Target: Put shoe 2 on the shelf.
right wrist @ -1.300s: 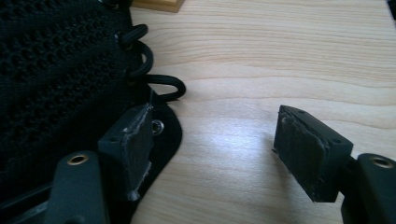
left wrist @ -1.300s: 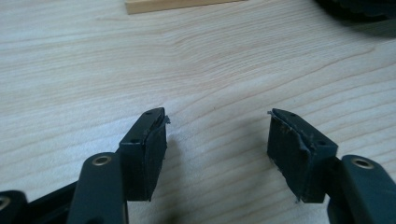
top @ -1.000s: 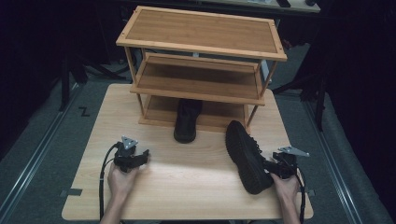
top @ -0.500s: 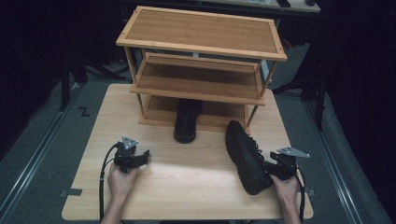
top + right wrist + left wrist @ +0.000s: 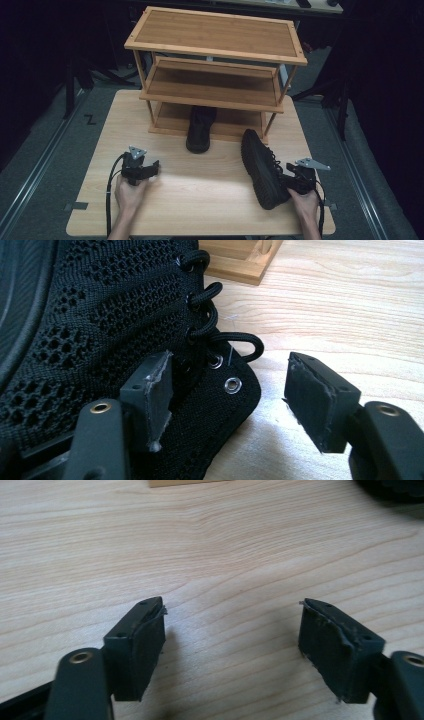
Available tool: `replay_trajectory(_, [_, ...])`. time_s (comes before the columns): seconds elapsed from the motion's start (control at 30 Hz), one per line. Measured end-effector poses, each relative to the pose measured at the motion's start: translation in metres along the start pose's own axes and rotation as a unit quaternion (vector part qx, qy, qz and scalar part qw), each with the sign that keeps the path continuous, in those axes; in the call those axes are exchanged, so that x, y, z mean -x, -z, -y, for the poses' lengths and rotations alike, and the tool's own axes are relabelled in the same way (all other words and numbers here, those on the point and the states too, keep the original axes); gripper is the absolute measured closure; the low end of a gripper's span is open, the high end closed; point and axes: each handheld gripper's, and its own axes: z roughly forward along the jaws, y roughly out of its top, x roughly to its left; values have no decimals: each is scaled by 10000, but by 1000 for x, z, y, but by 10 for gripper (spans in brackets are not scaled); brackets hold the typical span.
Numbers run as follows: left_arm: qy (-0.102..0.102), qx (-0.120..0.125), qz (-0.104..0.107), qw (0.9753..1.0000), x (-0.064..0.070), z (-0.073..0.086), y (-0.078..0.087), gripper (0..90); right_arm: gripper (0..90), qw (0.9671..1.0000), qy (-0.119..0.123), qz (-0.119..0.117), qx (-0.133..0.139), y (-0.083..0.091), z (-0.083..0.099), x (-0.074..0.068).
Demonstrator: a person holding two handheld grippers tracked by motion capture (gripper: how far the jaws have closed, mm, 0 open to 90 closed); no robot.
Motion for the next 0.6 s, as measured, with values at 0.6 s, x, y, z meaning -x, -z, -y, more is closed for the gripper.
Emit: replay_trajectory(0.6, [52, 5, -57, 10000, -1, 0, 0, 259, 350, 9989, 320, -273, 212, 15, -17, -23])
